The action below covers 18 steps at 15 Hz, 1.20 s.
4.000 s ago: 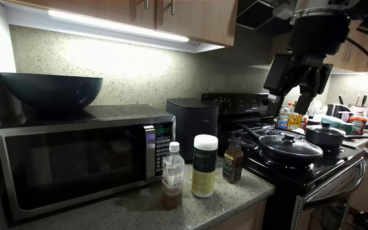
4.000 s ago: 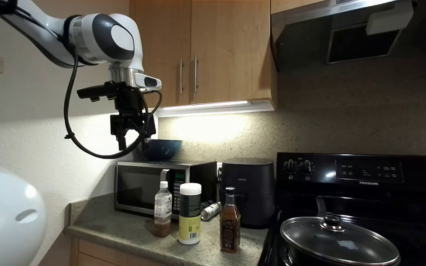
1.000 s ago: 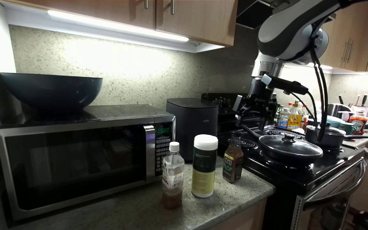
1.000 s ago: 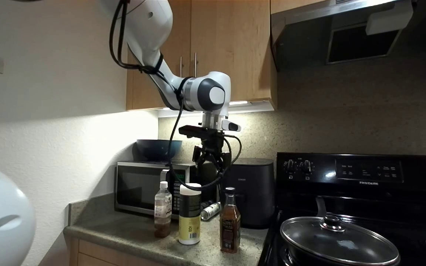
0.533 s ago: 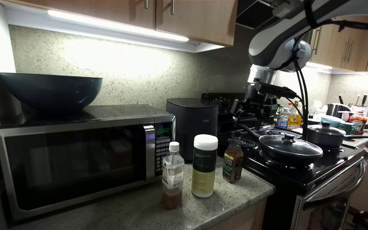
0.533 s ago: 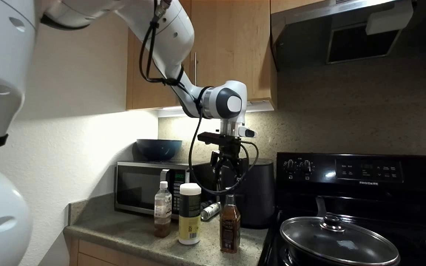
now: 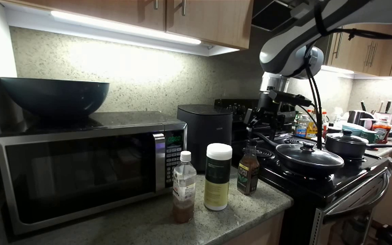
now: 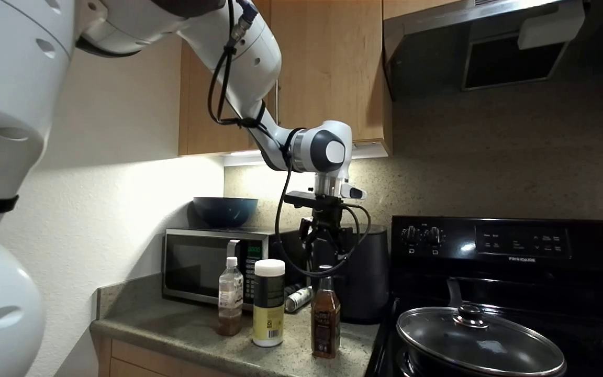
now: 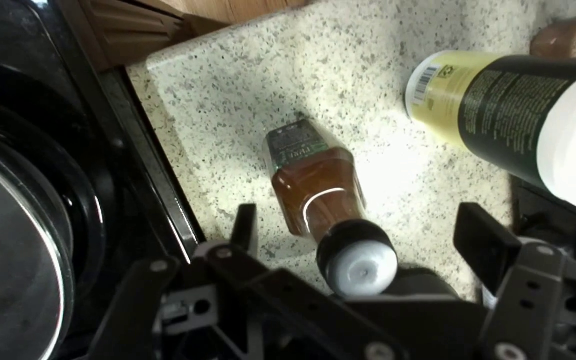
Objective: Put the right bottle on the middle bottle
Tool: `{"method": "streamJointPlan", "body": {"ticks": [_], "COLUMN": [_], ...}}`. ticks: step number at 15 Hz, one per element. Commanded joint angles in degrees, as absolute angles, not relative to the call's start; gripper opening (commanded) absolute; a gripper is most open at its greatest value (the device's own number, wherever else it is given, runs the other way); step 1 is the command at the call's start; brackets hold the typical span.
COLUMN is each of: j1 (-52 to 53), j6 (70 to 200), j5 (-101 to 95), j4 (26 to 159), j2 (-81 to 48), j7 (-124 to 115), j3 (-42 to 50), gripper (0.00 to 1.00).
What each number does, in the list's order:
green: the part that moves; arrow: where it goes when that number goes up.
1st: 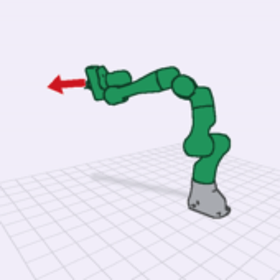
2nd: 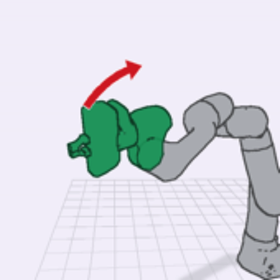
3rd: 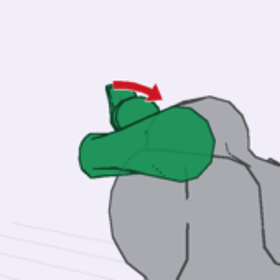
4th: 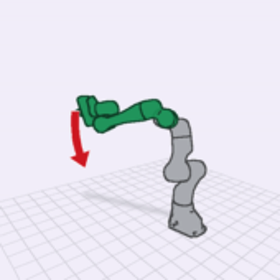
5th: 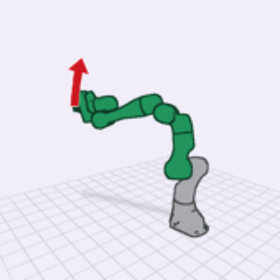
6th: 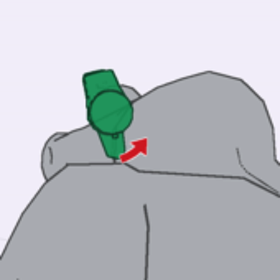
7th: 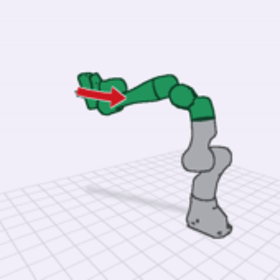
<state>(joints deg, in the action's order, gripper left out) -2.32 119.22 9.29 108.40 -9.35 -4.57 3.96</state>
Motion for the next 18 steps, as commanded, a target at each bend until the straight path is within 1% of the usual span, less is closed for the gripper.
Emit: {"method": "streamJointPlan", "body": {"ticks": [1, 3, 4, 9, 10, 13, 18], "j1": [-3.9, -4.5, -3.9, -4.0, -3.8, -4.2, -3.9], "j6": [113.2, 112.4, 114.3, 114.3, 117.1, 120.2, 121.2], "j5": [8.0, 8.6, 8.6, 8.6, 8.1, 8.1, 7.2], "j4": [103.2, 100.9, 103.9, 103.2, 103.9, 102.7, 100.6], "j2": [-13.5, -15.5, -13.2, -14.0, -13.9, -15.8, -18.4], "j7": [1.5, 3.7, 0.7, 0.9, 0.7, 2.1, 1.8], "j3": [3.9, 3.8, 3.7, 3.6, 3.7, 3.7, 3.5], "gripper": [1.00, 1.00, 1.00, 1.00, 1.00, 1.00, 1.00]}}
